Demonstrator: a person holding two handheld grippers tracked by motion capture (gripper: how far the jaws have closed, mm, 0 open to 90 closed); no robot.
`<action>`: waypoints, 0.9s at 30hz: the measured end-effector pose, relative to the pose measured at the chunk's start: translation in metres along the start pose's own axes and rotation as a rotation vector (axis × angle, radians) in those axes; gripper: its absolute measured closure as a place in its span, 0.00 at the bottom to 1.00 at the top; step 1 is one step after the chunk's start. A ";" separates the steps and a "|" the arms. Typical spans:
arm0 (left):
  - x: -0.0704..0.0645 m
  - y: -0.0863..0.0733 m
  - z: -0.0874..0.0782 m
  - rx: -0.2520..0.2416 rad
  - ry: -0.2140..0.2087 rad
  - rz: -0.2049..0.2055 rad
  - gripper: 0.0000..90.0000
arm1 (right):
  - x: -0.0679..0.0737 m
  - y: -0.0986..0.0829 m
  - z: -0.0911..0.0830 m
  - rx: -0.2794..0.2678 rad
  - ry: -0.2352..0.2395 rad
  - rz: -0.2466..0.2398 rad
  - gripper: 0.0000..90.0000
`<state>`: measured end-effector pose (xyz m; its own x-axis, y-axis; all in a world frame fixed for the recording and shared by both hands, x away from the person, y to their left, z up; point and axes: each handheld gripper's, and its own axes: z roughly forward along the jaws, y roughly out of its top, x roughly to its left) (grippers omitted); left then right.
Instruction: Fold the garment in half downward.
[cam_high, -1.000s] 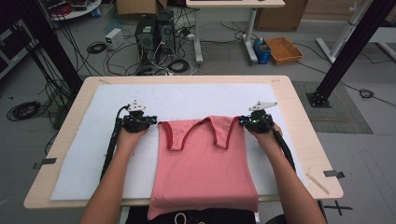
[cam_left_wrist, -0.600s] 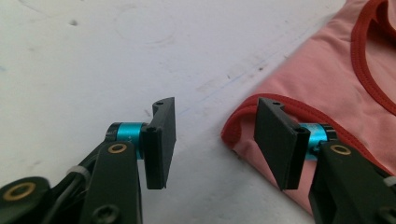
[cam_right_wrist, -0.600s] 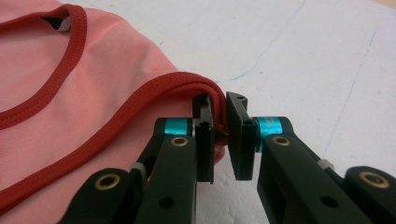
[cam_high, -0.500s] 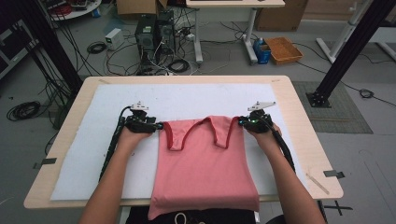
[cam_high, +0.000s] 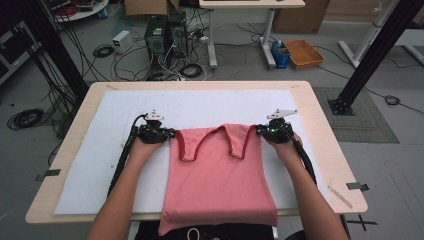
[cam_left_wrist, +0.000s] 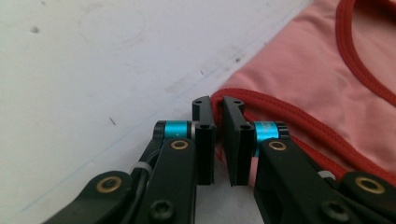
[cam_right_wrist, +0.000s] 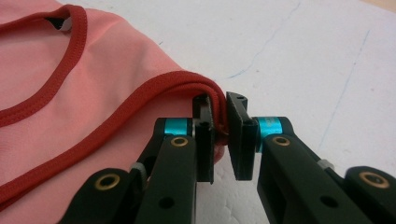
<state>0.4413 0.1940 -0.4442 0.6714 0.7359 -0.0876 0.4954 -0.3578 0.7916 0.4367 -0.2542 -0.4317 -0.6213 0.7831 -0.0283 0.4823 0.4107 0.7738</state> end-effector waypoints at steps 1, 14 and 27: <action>0.001 0.002 -0.001 -0.013 0.002 -0.002 0.93 | 0.000 0.000 -0.001 -0.004 -0.001 -0.002 0.91; 0.019 0.054 0.000 -0.042 0.050 0.030 0.93 | -0.013 0.025 -0.001 -0.038 -0.048 0.004 0.91; 0.029 0.069 -0.013 -0.165 -0.005 -0.013 0.93 | -0.028 0.063 -0.006 -0.086 -0.042 0.021 0.91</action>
<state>0.4881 0.1982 -0.3839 0.6684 0.7369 -0.1010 0.4071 -0.2488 0.8788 0.4812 -0.2527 -0.3781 -0.5844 0.8107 -0.0365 0.4390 0.3537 0.8259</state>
